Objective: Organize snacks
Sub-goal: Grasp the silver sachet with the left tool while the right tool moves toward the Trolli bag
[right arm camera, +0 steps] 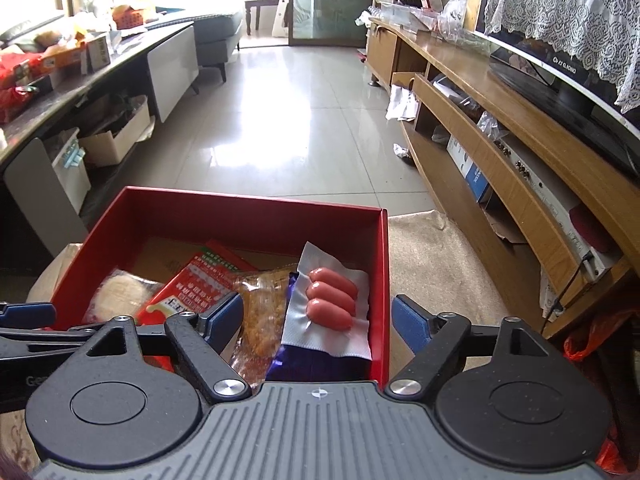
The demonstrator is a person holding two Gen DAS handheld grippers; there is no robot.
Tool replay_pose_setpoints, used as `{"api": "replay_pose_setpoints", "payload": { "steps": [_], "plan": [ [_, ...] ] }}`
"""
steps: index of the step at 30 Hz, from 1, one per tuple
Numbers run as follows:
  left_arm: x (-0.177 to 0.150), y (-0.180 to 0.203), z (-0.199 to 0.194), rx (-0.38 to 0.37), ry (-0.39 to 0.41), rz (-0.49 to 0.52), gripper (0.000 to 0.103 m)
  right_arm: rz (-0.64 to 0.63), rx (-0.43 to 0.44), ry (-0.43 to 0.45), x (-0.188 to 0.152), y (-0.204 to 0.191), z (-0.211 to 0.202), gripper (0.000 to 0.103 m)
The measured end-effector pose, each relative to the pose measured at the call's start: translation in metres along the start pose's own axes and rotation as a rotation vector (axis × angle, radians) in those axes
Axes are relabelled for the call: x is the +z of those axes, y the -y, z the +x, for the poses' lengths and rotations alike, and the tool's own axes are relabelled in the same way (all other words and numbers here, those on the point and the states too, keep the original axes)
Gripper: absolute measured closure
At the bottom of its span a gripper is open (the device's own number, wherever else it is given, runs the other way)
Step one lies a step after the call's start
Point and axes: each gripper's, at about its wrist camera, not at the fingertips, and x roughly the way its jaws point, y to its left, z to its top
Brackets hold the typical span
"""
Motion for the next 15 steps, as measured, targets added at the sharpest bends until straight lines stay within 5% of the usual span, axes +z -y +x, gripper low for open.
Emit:
{"api": "replay_pose_setpoints", "payload": {
  "steps": [15],
  "plan": [
    [-0.056, -0.055, -0.004, 0.018, -0.129, -0.096, 0.036, -0.044, 0.023, -0.058, -0.034, -0.011, -0.027, 0.017]
  ]
}}
